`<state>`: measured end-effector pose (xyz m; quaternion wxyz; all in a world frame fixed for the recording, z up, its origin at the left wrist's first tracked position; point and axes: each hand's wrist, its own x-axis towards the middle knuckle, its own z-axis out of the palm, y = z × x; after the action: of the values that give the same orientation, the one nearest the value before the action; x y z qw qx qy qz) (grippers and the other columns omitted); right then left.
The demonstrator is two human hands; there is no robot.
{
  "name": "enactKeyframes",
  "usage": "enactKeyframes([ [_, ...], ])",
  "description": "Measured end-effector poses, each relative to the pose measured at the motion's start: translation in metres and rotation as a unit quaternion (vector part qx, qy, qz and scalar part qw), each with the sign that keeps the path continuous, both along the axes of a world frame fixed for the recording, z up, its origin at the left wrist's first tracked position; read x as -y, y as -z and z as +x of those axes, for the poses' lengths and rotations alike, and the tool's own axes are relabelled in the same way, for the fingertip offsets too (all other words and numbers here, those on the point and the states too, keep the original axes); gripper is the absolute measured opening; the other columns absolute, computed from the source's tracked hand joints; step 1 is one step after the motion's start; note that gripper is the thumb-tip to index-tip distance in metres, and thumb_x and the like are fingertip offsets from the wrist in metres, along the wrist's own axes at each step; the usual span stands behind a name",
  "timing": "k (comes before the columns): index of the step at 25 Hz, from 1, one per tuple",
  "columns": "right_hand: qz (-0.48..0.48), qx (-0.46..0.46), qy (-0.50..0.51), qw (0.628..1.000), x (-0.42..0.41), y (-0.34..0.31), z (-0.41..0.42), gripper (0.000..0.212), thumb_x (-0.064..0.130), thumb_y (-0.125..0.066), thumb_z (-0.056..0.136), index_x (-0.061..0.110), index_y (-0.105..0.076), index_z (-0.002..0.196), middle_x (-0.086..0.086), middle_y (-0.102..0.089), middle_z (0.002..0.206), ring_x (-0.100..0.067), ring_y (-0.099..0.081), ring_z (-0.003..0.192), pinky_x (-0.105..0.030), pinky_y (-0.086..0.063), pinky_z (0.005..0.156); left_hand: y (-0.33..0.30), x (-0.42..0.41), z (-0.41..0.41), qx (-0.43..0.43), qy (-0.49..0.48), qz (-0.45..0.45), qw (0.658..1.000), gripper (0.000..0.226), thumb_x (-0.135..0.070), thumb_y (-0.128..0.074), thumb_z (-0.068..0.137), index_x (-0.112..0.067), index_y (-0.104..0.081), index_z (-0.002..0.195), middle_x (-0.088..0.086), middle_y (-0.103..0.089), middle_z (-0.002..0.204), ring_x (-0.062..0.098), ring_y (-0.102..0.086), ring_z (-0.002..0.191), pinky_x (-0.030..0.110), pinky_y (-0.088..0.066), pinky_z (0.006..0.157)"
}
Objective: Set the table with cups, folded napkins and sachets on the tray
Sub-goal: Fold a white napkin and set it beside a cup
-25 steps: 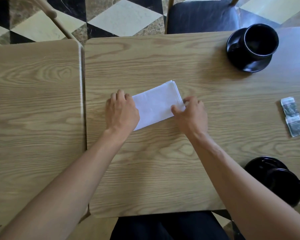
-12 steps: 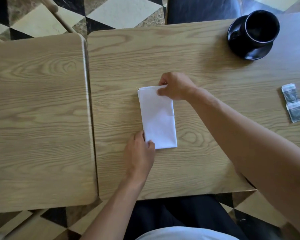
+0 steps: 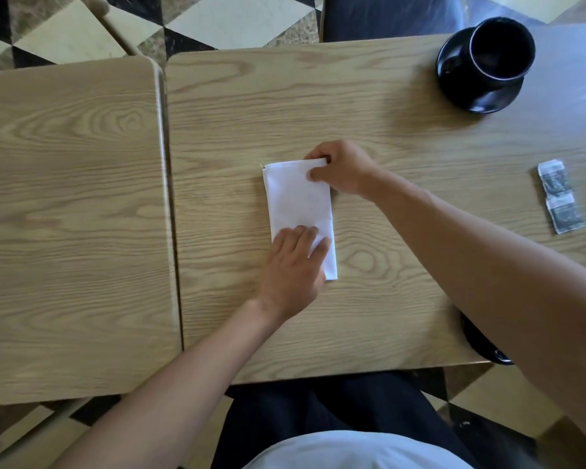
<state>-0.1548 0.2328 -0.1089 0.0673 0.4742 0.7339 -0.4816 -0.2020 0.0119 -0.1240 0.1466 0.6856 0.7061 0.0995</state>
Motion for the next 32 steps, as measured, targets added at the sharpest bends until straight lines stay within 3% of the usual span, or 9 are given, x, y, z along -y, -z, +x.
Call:
enactKeyframes([
  [3, -0.021, -0.028, 0.042, 0.998, 0.001, -0.001, 0.004, 0.029, 0.007, -0.073, 0.082, 0.02, -0.073, 0.108, 0.01, -0.064, 0.084, -0.002, -0.058, 0.066, -0.011, -0.043, 0.045, -0.002, -0.005, -0.006, 0.045, -0.014, 0.032, 0.998, 0.038, -0.012, -0.066, 0.083, -0.008, -0.069, 0.12, 0.014, -0.065, 0.117, 0.037, -0.061, 0.11, 0.047, -0.045, 0.095],
  [5, -0.043, -0.041, 0.086, 0.994, 0.003, -0.001, 0.009, 0.04, 0.006, -0.075, 0.08, 0.02, -0.068, 0.117, 0.002, -0.063, 0.089, -0.011, -0.061, 0.068, -0.023, -0.055, 0.056, -0.004, -0.009, -0.015, 0.117, -0.112, 0.058, 0.985, 0.037, -0.009, -0.066, 0.085, -0.007, -0.069, 0.122, 0.015, -0.064, 0.116, 0.036, -0.06, 0.109, 0.045, -0.045, 0.097],
  [9, -0.078, -0.023, 0.144, 0.986, 0.016, 0.001, 0.029, 0.031, 0.011, -0.078, 0.077, 0.019, -0.072, 0.106, -0.01, -0.077, 0.087, -0.017, -0.066, 0.066, -0.041, -0.062, 0.073, -0.008, -0.021, -0.051, 0.215, -0.431, -0.005, 0.877, 0.04, -0.012, -0.068, 0.085, -0.012, -0.062, 0.125, 0.002, -0.057, 0.109, 0.023, -0.06, 0.094, 0.039, -0.05, 0.092],
  [10, -0.077, -0.022, 0.143, 0.986, 0.022, 0.001, 0.034, 0.022, 0.012, -0.078, 0.077, 0.02, -0.073, 0.097, -0.009, -0.078, 0.087, -0.014, -0.066, 0.066, -0.042, -0.062, 0.075, -0.009, -0.022, -0.058, 0.214, -0.424, -0.023, 0.88, 0.038, -0.013, -0.068, 0.085, -0.014, -0.063, 0.122, -0.001, -0.058, 0.105, 0.019, -0.059, 0.088, 0.037, -0.05, 0.088],
  [13, -0.067, -0.022, 0.135, 0.988, 0.032, 0.001, 0.038, 0.013, 0.018, -0.081, 0.078, 0.019, -0.075, 0.089, -0.004, -0.078, 0.086, -0.013, -0.067, 0.069, -0.04, -0.06, 0.076, -0.012, -0.021, -0.063, 0.137, -0.27, 0.033, 0.953, 0.021, -0.003, -0.067, 0.082, -0.009, -0.069, 0.103, 0.005, -0.062, 0.095, 0.024, -0.057, 0.086, 0.04, -0.05, 0.082],
  [17, -0.031, 0.008, 0.082, 0.996, 0.027, -0.004, 0.021, 0.02, 0.025, -0.083, 0.079, 0.016, -0.069, 0.089, 0.007, -0.065, 0.075, -0.013, -0.061, 0.066, -0.024, -0.049, 0.056, -0.005, -0.012, -0.053, 0.029, -0.073, 0.062, 0.995, 0.016, 0.01, -0.066, 0.076, 0.0, -0.071, 0.087, 0.014, -0.064, 0.089, 0.036, -0.058, 0.084, 0.046, -0.052, 0.075],
  [22, -0.046, 0.006, 0.0, 0.999, 0.027, -0.011, 0.027, 0.039, 0.011, -0.082, 0.076, 0.014, -0.065, 0.111, -0.007, -0.071, 0.097, -0.027, -0.07, 0.089, -0.04, -0.06, 0.079, -0.002, -0.006, -0.053, 0.121, -0.144, 0.069, 0.98, 0.012, 0.01, -0.071, 0.081, 0.001, -0.075, 0.087, 0.012, -0.069, 0.091, 0.033, -0.06, 0.086, 0.034, -0.049, 0.079],
  [27, -0.035, 0.01, -0.037, 0.999, 0.042, -0.005, 0.047, 0.032, 0.011, -0.081, 0.077, 0.02, -0.066, 0.104, 0.0, -0.075, 0.091, -0.019, -0.072, 0.086, -0.029, -0.057, 0.069, -0.008, -0.018, -0.058, 0.224, -0.379, -0.005, 0.898, 0.025, -0.006, -0.071, 0.084, -0.011, -0.069, 0.107, -0.001, -0.06, 0.1, 0.009, -0.058, 0.073, 0.03, -0.052, 0.081],
  [32, -0.108, -0.077, 0.053, 0.99, 0.056, -0.003, 0.049, 0.024, -0.001, -0.067, 0.086, 0.017, -0.063, 0.102, -0.008, -0.071, 0.093, -0.036, -0.073, 0.085, -0.05, -0.063, 0.072, -0.013, -0.035, -0.062, 0.225, -0.417, -0.097, 0.875, 0.04, -0.01, -0.069, 0.08, -0.015, -0.064, 0.119, -0.011, -0.065, 0.085, 0.015, -0.065, 0.085, 0.029, -0.049, 0.074],
])
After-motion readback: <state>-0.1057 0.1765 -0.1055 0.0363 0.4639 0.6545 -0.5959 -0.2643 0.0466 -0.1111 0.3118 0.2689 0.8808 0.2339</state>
